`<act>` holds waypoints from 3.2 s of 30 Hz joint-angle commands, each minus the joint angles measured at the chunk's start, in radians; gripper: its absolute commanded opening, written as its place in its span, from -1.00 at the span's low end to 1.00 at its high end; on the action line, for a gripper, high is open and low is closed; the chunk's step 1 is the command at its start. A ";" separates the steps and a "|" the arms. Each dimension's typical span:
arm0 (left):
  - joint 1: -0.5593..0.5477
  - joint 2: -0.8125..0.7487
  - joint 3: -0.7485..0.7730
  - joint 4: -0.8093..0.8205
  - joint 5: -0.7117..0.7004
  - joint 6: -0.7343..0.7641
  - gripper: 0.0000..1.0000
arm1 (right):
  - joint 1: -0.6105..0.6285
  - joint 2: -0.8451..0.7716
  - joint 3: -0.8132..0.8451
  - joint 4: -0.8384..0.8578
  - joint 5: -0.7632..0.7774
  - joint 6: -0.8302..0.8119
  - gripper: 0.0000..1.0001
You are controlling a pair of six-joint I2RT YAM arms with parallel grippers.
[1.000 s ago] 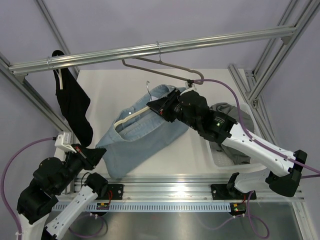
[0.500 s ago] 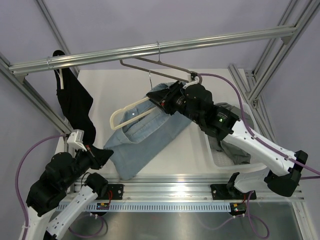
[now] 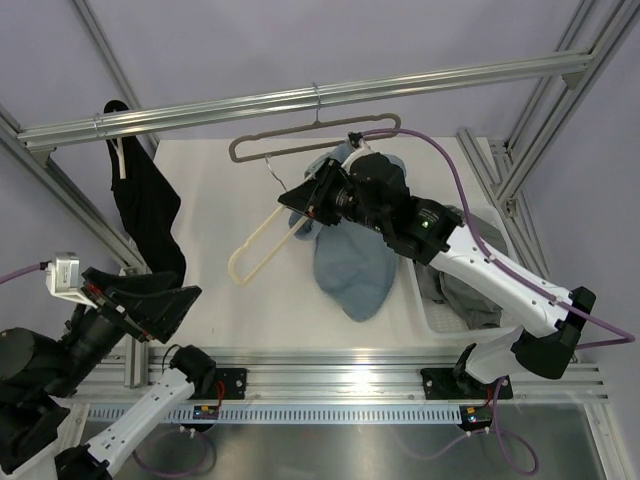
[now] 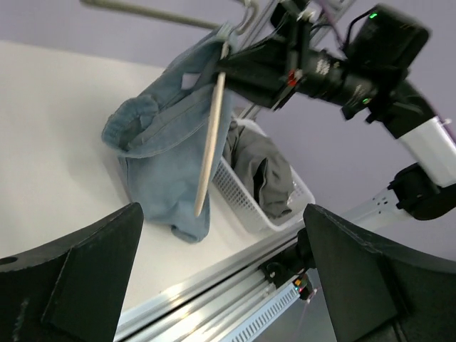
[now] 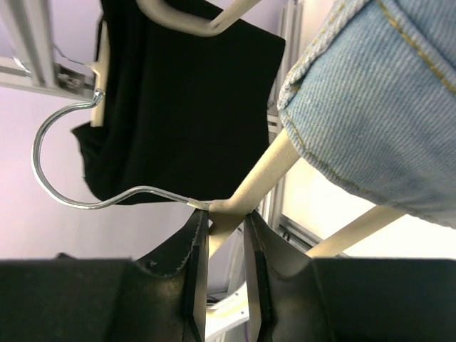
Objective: Remove the skirt from the hanger
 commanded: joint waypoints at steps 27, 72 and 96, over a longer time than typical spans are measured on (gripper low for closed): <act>0.003 0.145 -0.118 0.025 0.174 0.134 -1.00 | 0.126 0.050 0.122 0.097 -0.145 -0.086 0.50; 0.003 0.068 -0.050 0.056 0.458 0.120 -1.00 | 0.108 0.039 0.243 -0.160 -0.455 -0.648 0.00; 0.001 0.054 -0.080 0.094 0.470 0.090 -1.00 | 0.094 0.066 0.276 -0.196 -0.395 -0.698 -0.54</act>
